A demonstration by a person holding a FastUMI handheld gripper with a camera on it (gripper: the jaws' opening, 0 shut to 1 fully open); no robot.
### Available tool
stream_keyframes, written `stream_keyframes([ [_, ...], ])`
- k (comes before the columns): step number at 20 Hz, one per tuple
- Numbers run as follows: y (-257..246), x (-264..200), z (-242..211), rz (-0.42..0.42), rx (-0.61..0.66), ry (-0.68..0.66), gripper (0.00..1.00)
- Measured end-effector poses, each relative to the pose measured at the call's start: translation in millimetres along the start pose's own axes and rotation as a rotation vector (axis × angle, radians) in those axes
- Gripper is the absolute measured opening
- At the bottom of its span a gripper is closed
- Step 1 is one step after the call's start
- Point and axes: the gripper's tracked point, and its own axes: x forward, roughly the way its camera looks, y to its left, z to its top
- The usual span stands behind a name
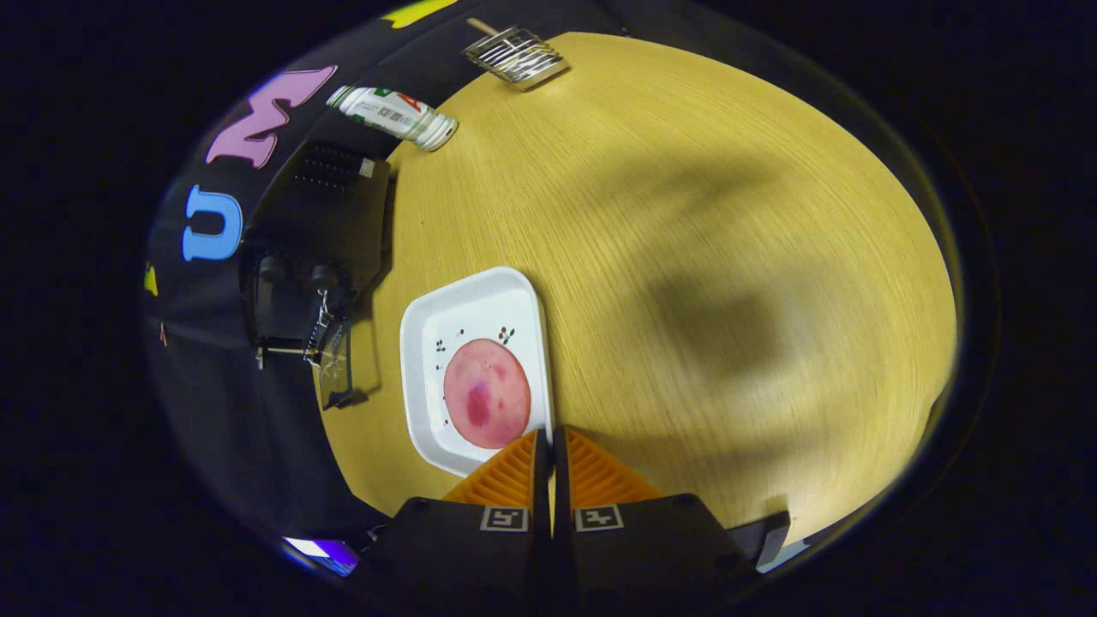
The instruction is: Open the toaster oven, put the food inside, and close the toaster oven door.
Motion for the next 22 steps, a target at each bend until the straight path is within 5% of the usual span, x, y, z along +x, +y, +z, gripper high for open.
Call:
stream_keyframes([
  [13, 39, -39, -55, 0.144, 0.284, -0.180, 0.05],
  [22, 135, -53, -101, 0.286, 0.268, -0.228, 0.05],
])
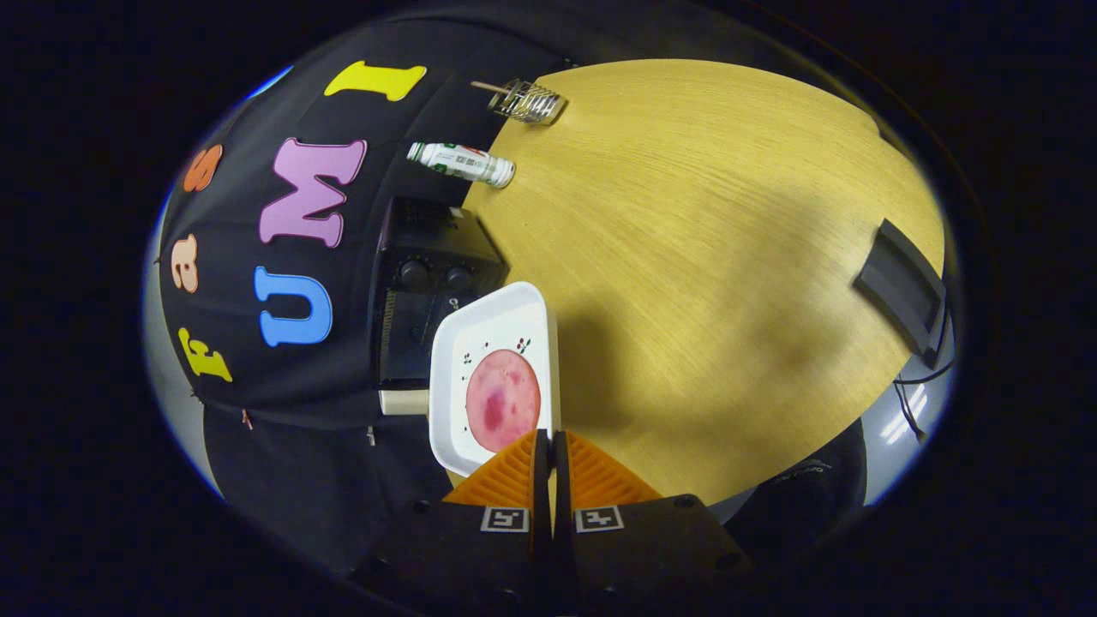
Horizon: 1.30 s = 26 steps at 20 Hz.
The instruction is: Open the toaster oven, put the food inside, and close the toaster oven door.
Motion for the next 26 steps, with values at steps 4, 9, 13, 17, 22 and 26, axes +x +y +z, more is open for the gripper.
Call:
stream_keyframes([
  [4, 39, 22, -21, 0.035, -0.029, 0.013, 0.05],
  [9, 78, 64, -35, 0.060, -0.039, 0.028, 0.05],
  [13, 97, 108, -42, 0.058, -0.052, 0.028, 0.05],
  [17, 118, 152, -41, 0.066, -0.034, 0.003, 0.05],
  [22, 149, 199, -35, 0.095, -0.009, -0.036, 0.05],
  [26, 169, 231, -11, 0.113, 0.026, -0.118, 0.05],
])
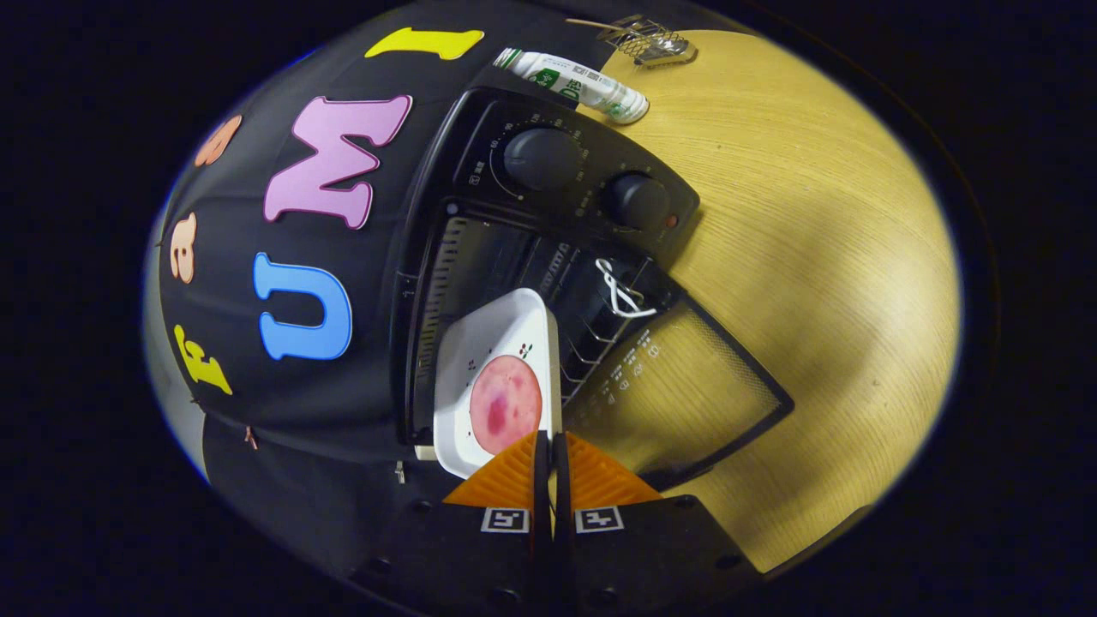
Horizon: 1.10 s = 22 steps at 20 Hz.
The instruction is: Open the toaster oven, put the food inside, and close the toaster oven door.
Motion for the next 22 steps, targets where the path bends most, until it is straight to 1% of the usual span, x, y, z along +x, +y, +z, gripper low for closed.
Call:
stream_keyframes([
  [6, -3, 41, 16, -0.047, 0.040, -0.116, 0.05],
  [10, 5, 55, 20, -0.049, 0.063, -0.170, 0.05],
  [12, 5, 57, 22, -0.060, 0.049, -0.189, 0.05],
  [13, 8, 56, 24, -0.049, 0.044, -0.202, 0.05],
  [15, 14, 56, 27, -0.030, 0.036, -0.223, 0.11],
  [17, 19, 49, 23, -0.007, 0.020, -0.208, 0.13],
  [19, 26, 41, 11, 0.019, 0.000, -0.172, 0.30],
  [21, 29, 29, -6, 0.039, -0.048, -0.131, 0.49],
  [22, 29, 19, -16, 0.047, -0.077, -0.097, 0.68],
])
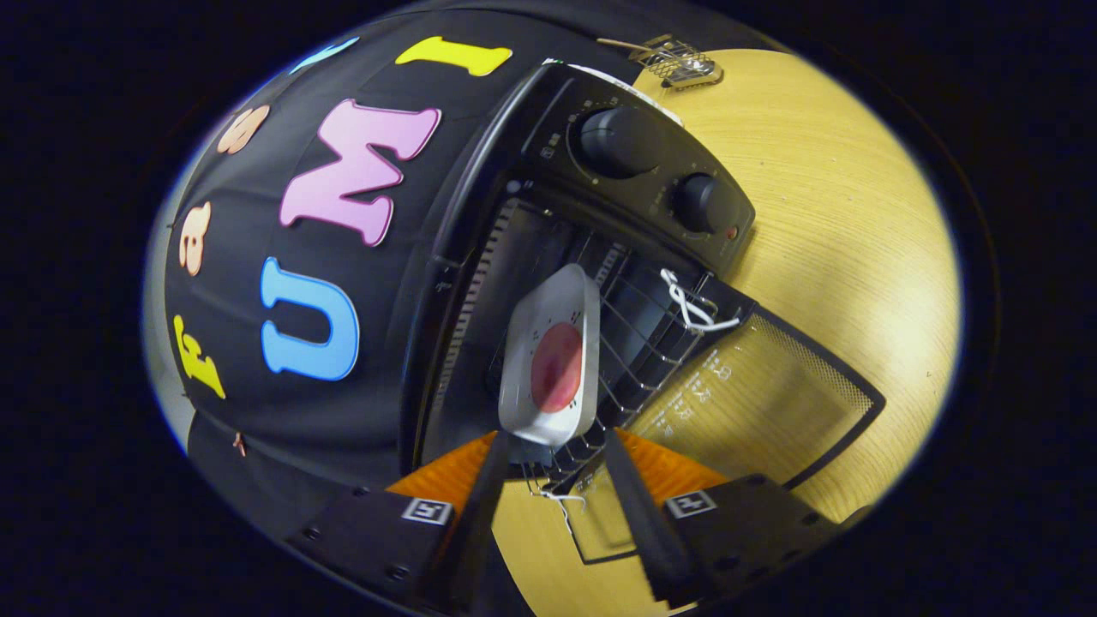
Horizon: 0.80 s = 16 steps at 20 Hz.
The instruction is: Open the toaster oven, put the food inside, and close the toaster oven door.
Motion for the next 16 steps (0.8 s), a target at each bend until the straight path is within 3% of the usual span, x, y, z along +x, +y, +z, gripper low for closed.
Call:
stream_keyframes([
  [1, -3, -9, -7, 0.000, -0.035, 0.020, 0.88],
  [2, -6, -17, -13, -0.009, -0.077, 0.028, 0.97],
  [5, -19, -41, -29, -0.034, -0.196, 0.059, 0.98],
  [11, -69, -79, -50, -0.164, -0.433, 0.125, 0.99],
  [16, -111, -93, -75, -0.305, -0.578, 0.258, 0.99],
])
